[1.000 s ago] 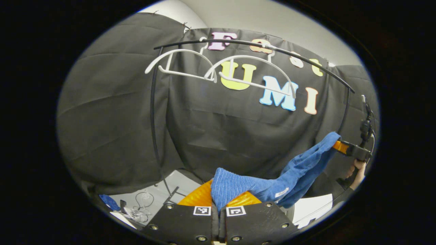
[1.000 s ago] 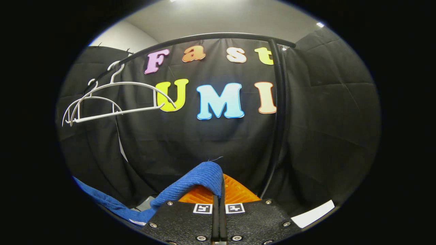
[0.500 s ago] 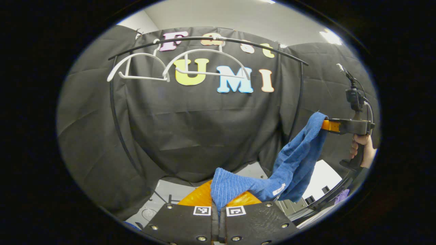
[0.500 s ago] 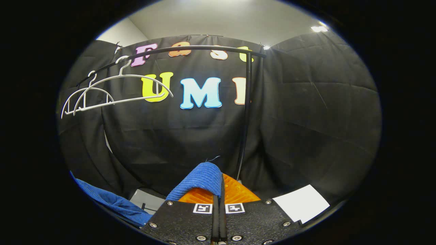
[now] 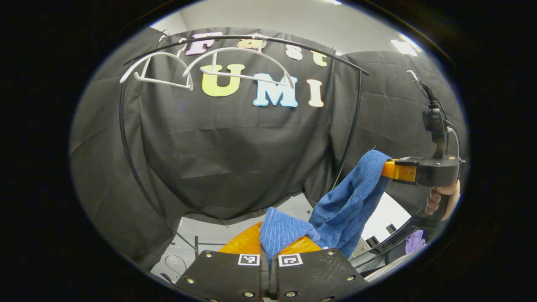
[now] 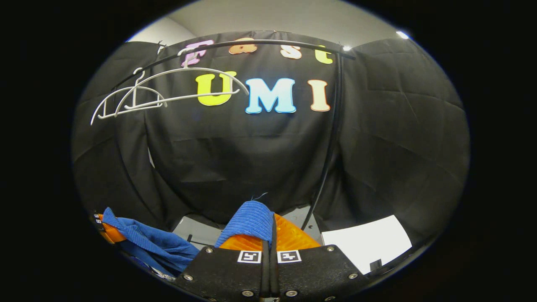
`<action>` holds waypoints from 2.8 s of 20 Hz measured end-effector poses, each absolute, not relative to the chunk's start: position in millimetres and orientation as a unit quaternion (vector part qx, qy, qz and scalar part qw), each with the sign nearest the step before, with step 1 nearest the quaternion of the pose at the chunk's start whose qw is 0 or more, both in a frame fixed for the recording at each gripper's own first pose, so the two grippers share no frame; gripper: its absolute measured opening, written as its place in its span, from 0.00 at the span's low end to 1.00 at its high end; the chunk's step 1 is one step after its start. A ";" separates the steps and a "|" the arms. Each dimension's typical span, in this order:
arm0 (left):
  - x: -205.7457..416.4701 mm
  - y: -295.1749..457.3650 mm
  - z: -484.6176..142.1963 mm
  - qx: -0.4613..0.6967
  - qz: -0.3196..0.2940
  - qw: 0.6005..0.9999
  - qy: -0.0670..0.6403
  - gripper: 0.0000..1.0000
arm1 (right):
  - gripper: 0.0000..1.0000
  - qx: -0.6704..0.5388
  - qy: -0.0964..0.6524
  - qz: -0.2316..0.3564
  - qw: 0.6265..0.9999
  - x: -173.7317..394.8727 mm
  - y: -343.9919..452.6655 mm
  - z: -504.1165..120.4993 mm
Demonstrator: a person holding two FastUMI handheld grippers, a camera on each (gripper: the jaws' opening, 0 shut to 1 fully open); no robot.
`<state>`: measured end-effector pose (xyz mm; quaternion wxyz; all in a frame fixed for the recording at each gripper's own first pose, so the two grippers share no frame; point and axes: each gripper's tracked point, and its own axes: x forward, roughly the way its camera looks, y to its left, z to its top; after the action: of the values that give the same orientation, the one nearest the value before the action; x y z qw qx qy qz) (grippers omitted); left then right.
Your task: Grasp the clothes on the hanger with both hands and then place them into the laundry hamper below.
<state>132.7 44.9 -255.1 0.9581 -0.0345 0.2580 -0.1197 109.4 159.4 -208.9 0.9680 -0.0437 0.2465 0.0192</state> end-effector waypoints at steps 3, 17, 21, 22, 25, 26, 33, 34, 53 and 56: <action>131.8 41.2 -268.2 -0.028 -0.109 0.956 0.271 0.02 | 0.00 -0.049 0.260 0.053 0.963 107.5 176.2 -225.2; 125.9 43.5 -364.0 -0.075 -0.052 0.922 0.378 0.03 | 0.00 -0.046 0.381 0.091 0.919 82.0 177.6 -347.7; 132.7 35.8 -401.6 -0.071 -0.051 0.909 0.408 0.03 | 0.00 -0.041 0.422 0.090 0.901 74.7 178.8 -389.0; 134.8 32.6 -409.3 -0.071 -0.053 0.905 0.416 0.03 | 0.00 -0.038 0.434 0.088 0.896 72.8 179.7 -399.4; 139.8 26.3 -434.7 -0.064 -0.055 0.896 0.437 0.03 | 0.02 -0.036 0.463 0.078 0.882 60.9 175.9 -425.8; 141.2 24.1 -442.0 -0.062 -0.054 0.893 0.443 0.02 | 0.00 -0.038 0.472 0.074 0.878 59.3 173.6 -434.6; 124.8 34.8 -491.7 -0.071 -0.044 0.861 0.502 0.03 | 0.00 -0.038 0.531 0.057 0.845 39.1 162.6 -483.8; 125.2 35.5 -495.5 -0.070 -0.048 0.859 0.505 0.02 | 0.00 -0.038 0.538 0.057 0.840 39.7 162.4 -485.6; 115.9 33.9 -508.3 -0.068 -0.061 0.846 0.526 0.05 | 0.03 -0.040 0.577 0.063 0.814 15.9 175.2 -488.5; 109.7 39.0 -513.1 -0.075 -0.060 0.840 0.534 0.02 | 0.11 -0.027 0.585 0.073 0.807 8.5 182.2 -488.6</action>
<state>109.7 39.0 -513.1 0.8402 -0.0745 0.5338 -0.0602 8.5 182.2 -488.6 0.8071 -0.0270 0.5853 0.0733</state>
